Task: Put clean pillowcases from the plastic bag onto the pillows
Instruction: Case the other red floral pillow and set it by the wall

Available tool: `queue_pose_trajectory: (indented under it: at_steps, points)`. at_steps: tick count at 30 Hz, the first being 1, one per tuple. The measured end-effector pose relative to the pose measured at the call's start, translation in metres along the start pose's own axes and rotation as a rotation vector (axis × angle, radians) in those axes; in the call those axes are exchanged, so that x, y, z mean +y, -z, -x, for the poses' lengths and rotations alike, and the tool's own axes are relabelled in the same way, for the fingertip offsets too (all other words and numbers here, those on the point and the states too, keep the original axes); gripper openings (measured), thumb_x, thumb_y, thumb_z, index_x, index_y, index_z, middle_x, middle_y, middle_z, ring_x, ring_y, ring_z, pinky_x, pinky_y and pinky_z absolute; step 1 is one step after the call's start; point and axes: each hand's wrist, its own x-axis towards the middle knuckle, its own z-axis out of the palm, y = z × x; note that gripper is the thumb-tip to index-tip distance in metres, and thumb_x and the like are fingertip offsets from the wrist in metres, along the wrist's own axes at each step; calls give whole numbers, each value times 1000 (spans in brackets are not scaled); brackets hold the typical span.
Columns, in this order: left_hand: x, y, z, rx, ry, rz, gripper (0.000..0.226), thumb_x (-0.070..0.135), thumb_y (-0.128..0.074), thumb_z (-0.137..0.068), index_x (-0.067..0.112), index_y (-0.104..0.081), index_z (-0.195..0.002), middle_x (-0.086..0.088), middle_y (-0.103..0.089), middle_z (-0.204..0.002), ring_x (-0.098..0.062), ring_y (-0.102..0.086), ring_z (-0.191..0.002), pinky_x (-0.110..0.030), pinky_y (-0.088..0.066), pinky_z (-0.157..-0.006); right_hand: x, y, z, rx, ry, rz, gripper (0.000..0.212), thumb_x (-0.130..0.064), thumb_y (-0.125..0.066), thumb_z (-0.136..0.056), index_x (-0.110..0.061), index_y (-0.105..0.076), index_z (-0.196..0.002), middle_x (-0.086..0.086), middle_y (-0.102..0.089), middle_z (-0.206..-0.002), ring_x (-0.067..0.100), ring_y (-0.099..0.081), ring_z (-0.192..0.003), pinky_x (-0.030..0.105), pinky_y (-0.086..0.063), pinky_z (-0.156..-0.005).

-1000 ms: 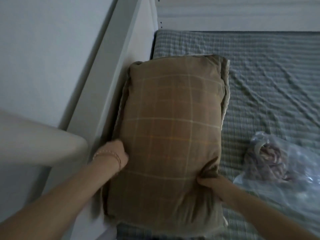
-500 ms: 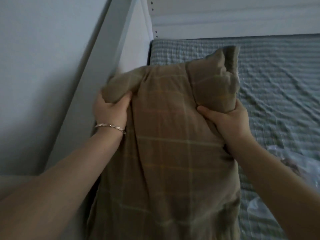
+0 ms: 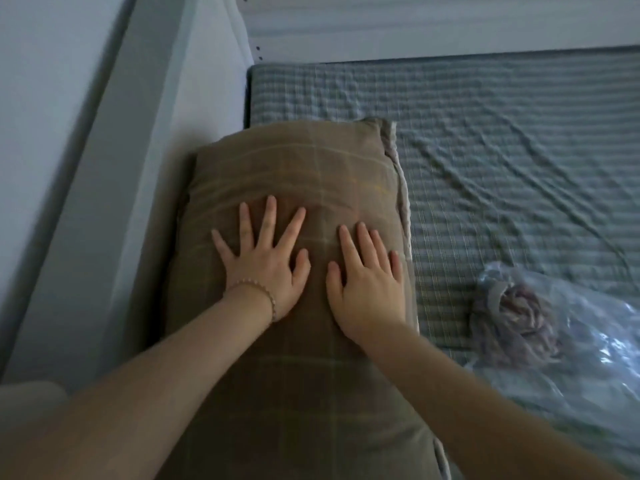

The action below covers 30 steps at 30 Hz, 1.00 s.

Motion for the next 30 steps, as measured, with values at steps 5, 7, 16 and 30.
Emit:
queue_pose_trajectory:
  at_steps: [5,7,16,30]
  points:
    - [-3,-10,-45,24,-11,-6,55,48,-21,-94,43,-1,-144,6,17,-155,-29,17,-141,-64,6,-108,-14,-9,-40,-39,-62,-1,59,-43,-28,-96,-24,-12,-150,3,-7,-158,20,0,-145,43,2,-117]
    - [-5,-25,-25,43,-28,-25,56,48,-17,-92,40,0,-145,2,15,-155,-30,15,-141,-61,7,-109,-12,-26,9,43,-34,-8,66,-47,-30,-90,-16,-24,-148,10,-17,-156,24,-10,-145,40,-2,-117]
    - [-13,-44,92,-35,-205,-103,66,57,-11,-84,30,-10,-145,-1,-6,-154,-32,-12,-142,-52,0,-107,18,-49,102,79,-49,64,72,-52,-37,-84,-8,-37,-140,16,-34,-148,27,-29,-138,47,-16,-109]
    - [132,-53,153,-249,-175,-116,68,46,-29,-94,25,8,-147,-9,26,-152,-34,23,-138,-59,14,-106,197,-21,193,-34,-155,51,30,-21,-44,-72,-12,-71,-79,6,-68,-89,30,-66,-90,40,-54,-73]
